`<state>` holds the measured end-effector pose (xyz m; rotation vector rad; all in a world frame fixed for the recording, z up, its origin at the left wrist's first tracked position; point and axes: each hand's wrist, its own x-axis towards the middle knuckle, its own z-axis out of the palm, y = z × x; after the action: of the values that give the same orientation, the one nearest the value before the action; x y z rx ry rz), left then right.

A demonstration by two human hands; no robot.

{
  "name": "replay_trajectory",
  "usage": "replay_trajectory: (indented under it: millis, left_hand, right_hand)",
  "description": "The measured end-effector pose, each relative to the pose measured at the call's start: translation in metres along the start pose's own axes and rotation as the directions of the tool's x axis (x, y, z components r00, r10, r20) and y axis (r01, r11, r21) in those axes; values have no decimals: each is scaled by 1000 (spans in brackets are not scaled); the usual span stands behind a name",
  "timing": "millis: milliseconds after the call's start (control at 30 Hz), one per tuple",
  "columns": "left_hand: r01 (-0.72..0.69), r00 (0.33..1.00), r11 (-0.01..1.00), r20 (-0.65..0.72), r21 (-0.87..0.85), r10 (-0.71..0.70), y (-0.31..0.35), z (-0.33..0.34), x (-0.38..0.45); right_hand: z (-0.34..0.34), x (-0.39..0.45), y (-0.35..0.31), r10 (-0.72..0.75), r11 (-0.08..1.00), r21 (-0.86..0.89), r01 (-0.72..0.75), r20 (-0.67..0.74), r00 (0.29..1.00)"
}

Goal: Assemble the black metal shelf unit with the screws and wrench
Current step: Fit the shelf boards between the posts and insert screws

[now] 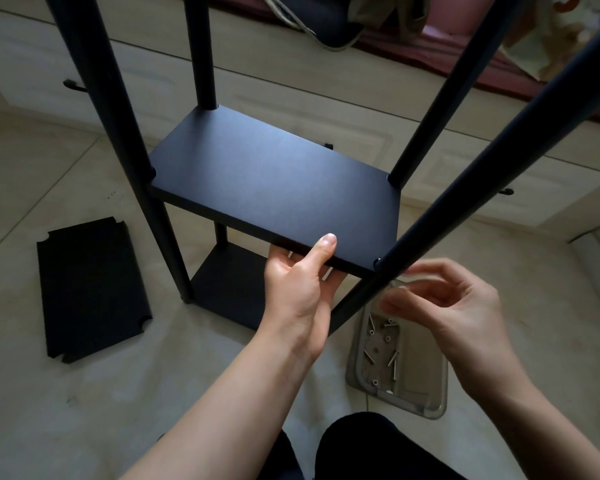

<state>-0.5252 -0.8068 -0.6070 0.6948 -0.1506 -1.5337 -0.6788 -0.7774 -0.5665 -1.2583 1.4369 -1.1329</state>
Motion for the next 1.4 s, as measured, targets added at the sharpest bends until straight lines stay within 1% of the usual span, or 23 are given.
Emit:
replay_trajectory:
  millis: [100, 200, 333, 467, 600, 733, 800, 867, 933, 1000, 1033, 1067, 1100, 1133, 1167, 1200, 1233, 1267, 1300, 1333, 1367, 1400]
  left_hand:
    - [4, 1000, 1000, -3, 0, -4, 0, -1, 0]
    - [8, 1000, 1000, -2, -8, -8, 1, 0, 1]
    - [6, 1000, 1000, 14, -30, -6, 4, 3, 2]
    - [8, 1000, 999, 16, -31, -7, 6, 5, 2]
    - [-7, 999, 1000, 33, -4, 7, 7, 5, 3]
    - [-15, 999, 1000, 42, 14, 15, 8, 4, 2]
    - [-14, 999, 1000, 49, 19, 13, 9, 4, 2]
    - [-12, 999, 1000, 51, 25, 10, 9, 4, 2]
    - [-13, 999, 1000, 48, 28, 12, 9, 4, 2]
    - [-12, 999, 999, 47, 29, 11, 10, 4, 2]
    - [-11, 999, 999, 47, 34, 9, 10, 4, 2]
    - [-10, 999, 999, 47, 41, 8, 10, 4, 1]
    - [-11, 999, 999, 47, 48, 8, 10, 4, 1]
    - [-13, 999, 999, 49, 53, 10, 10, 4, 1]
    - [-17, 999, 998, 53, 57, 14, 11, 5, 1]
    - [-21, 998, 998, 58, 61, 18, 11, 5, 1]
    - [-24, 998, 998, 62, 65, 20, 12, 5, 1]
    - [-23, 998, 997, 62, 68, 19, 12, 5, 0]
    - [-21, 998, 997, 61, 71, 17, 13, 4, 0]
    - [-19, 998, 997, 59, 75, 15, 13, 4, 0]
    - [-18, 998, 997, 59, 81, 13, 13, 3, 0]
    - [-18, 998, 996, 59, 87, 12, 14, 3, 0]
  right_hand:
    - [-6, 8, -5, -55, 984, -162, 74, 119, 991]
    - [-10, 16, -9, -95, 967, -205, 155, 276, 957]
    - [-11, 22, -10, -119, 953, -227, 200, 326, 938]
    - [-10, 25, -8, -150, 955, -200, 218, 310, 939]
    - [-11, 22, -7, -186, 944, -207, 255, 301, 935]
    - [-10, 16, -1, -215, 932, -244, 268, 221, 951]
    - [-9, 16, 2, -222, 934, -253, 254, 150, 964]
    - [-8, 18, 5, -190, 959, -190, 209, 114, 975]
    - [-7, 21, 8, -162, 974, -142, 178, 120, 979]
    - [-6, 22, 7, -180, 963, -178, 202, 133, 975]
    - [-7, 22, 7, -203, 947, -224, 229, 132, 970]
    - [-9, 23, 6, -269, 892, -332, 306, 152, 951]
    - [-12, 24, 6, -368, 761, -493, 422, 208, 906]
    - [-16, 26, 5, -455, 579, -620, 529, 292, 841]
    - [-19, 29, 5, -509, 455, -670, 586, 344, 789]
    - [-21, 32, 5, -499, 461, -667, 586, 351, 792]
    - [-21, 34, 5, -435, 571, -625, 532, 319, 842]
    - [-19, 35, 5, -318, 749, -520, 411, 261, 911]
    - [-17, 37, 6, -178, 883, -386, 266, 249, 952]
    - [-15, 38, 9, -76, 949, -279, 148, 251, 965]
    - [-15, 40, 12, -15, 971, -225, 75, 255, 967]
    - [-16, 41, 16, 10, 979, -199, 46, 270, 963]
